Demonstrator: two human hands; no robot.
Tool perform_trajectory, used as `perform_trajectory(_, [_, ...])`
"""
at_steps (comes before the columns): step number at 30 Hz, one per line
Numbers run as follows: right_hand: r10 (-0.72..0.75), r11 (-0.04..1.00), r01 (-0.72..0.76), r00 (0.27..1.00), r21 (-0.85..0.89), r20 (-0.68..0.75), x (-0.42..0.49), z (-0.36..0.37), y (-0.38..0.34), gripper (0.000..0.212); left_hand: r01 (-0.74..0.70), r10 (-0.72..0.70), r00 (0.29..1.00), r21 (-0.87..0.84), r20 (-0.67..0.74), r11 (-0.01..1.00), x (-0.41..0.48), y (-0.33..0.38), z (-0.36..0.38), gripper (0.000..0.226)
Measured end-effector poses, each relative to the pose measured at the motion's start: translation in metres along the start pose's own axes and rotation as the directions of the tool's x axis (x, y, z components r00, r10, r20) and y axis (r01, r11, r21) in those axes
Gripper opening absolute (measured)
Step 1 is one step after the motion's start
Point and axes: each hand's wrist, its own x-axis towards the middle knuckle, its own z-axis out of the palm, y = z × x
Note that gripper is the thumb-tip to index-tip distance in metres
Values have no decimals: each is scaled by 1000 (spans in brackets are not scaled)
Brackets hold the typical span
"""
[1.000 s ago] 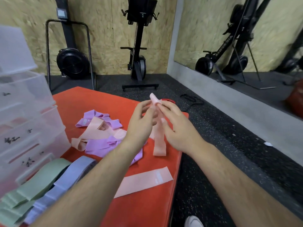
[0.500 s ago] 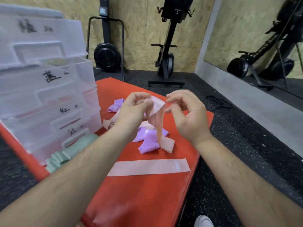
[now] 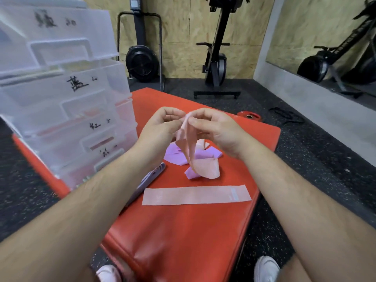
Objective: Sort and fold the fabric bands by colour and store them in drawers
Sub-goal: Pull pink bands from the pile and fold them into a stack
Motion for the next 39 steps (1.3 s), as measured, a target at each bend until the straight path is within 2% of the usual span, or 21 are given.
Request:
perform_trajectory(4, [-51, 993, 39, 993, -114, -105, 0, 8, 1, 10, -12, 17, 999, 158, -34, 987, -3, -1, -3, 11])
perform_trajectory(6, [-55, 986, 30, 987, -164, -153, -1, 8, 1, 13, 15, -7, 999, 160, -53, 987, -2, 3, -4, 19])
perform_trajectory(9, [-78, 974, 37, 981, -225, -176, -4, 4, 2, 17, -11, 6, 999, 122, 40, 992, -3, 6, -5, 22])
perform_trajectory(12, [-97, 977, 67, 986, -204, -138, -6, 1, 4, 20, -76, 73, 997, 183, 26, 980, -4, 2, -4, 17])
perform_trajectory(15, [-25, 984, 21, 999, -175, -22, -8, -1, 7, 29, -109, 110, 994, 221, 6, 969, -5, 1, -4, 15])
perform_trajectory(18, [-10, 962, 9, 1000, -272, -3, -11, 2, 10, 15, -133, 130, 991, 296, 29, 946, -5, -1, -6, 19])
perform_trajectory(23, [-4, 951, 10, 1000, -309, 20, -11, 3, 13, 8, -133, 104, 990, 385, 97, 913, -7, 1, -10, 18])
perform_trajectory(26, [41, 961, -19, 996, -276, 77, -13, 5, 15, 16, -122, 114, 992, 404, 45, 906, -7, -2, -12, 13])
perform_trajectory(31, [136, 909, -76, 983, -410, 121, -14, -3, 26, 13, -44, 65, 997, 371, -45, 927, -7, -10, -16, 13])
perform_trajectory(34, [155, 891, -99, 984, -444, 91, -17, -11, 25, 15, 8, 26, 995, 344, -96, 939, -9, -11, -18, 15])
perform_trajectory(39, [239, 756, -149, 969, -637, 57, -25, -34, 26, 21, 102, -55, 983, 272, -174, 957, -9, -16, -32, 11])
